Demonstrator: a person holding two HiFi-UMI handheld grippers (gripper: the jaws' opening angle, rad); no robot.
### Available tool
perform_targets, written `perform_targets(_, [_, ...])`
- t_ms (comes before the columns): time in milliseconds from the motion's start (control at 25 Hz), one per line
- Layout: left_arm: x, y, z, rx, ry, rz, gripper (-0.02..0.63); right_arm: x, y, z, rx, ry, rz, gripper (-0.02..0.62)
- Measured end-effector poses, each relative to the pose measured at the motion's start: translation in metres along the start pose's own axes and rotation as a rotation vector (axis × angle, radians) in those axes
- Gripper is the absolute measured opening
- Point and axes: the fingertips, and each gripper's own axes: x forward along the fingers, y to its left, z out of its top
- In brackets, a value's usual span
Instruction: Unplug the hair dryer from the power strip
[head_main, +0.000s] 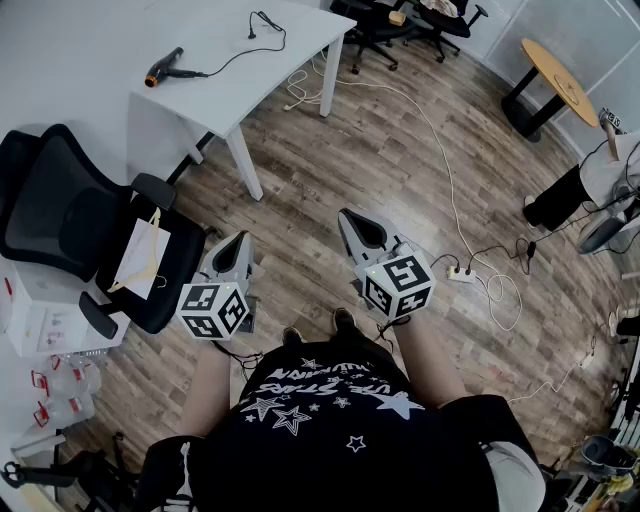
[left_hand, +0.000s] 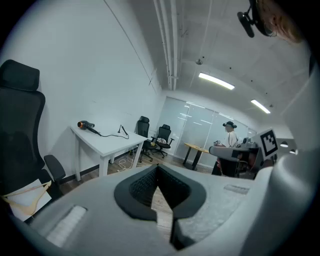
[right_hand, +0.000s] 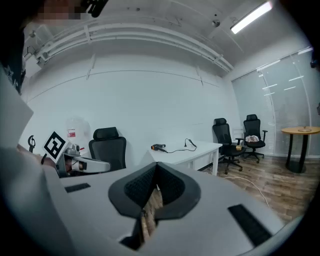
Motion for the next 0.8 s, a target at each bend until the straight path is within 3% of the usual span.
perform_targets(560, [-0.018, 0.0, -0.002, 0.009, -0.002, -0.014, 0.008, -0.007, 0.015, -0.002, -0.028, 0.009, -0.016, 0.008])
perform_targets(800, [-0.029, 0.017, -0.012, 0.003, 0.024, -0.024, 0.008, 0.005, 0.029, -0.011, 0.005, 0.026, -0.03, 0.009])
